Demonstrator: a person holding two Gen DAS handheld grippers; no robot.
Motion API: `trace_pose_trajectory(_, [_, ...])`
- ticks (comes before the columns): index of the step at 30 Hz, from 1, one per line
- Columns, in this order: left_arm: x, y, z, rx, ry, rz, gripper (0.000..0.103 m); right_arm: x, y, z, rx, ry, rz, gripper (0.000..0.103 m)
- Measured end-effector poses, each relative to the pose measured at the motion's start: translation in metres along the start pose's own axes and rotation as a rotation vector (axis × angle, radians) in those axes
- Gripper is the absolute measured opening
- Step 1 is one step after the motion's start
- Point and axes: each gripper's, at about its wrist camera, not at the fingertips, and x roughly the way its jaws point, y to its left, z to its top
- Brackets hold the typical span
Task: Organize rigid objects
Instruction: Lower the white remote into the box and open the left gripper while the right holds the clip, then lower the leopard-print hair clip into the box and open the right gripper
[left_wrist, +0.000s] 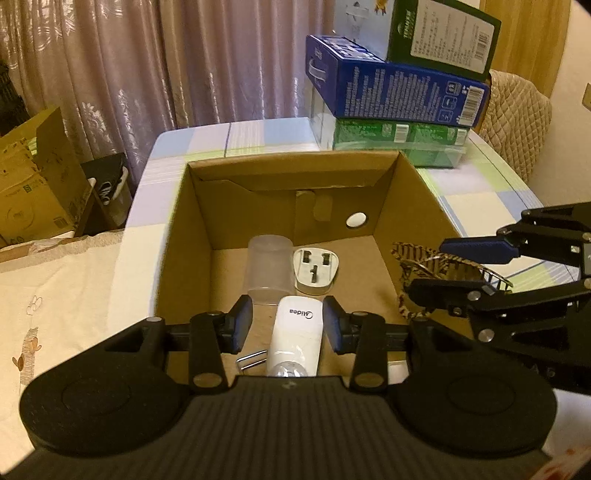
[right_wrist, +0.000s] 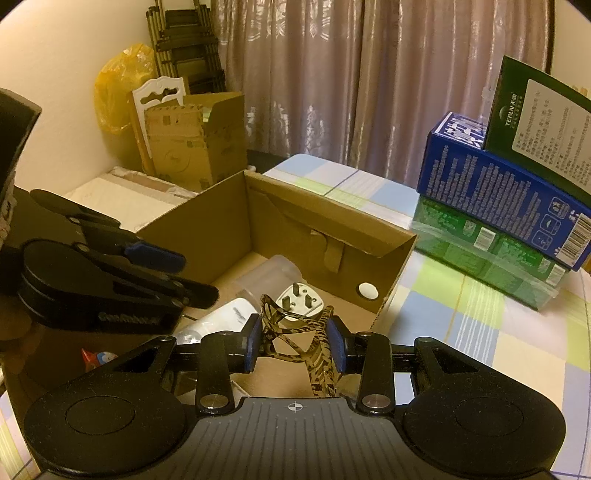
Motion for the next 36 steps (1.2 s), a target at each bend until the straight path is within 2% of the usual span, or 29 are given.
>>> trace_pose_trajectory(18, [-0.026,0.008,-0.008,-0.011,-0.01,0.023,0.036,-0.007,0.009,0.003,0.024,0.0,0.021,0.035])
trace_pose_trajectory(36, [-0.029,0.009,-0.007,0.002,-0.013,0.018,0.036,-0.004,0.012,0.004,0.031,0.011,0.019,0.035])
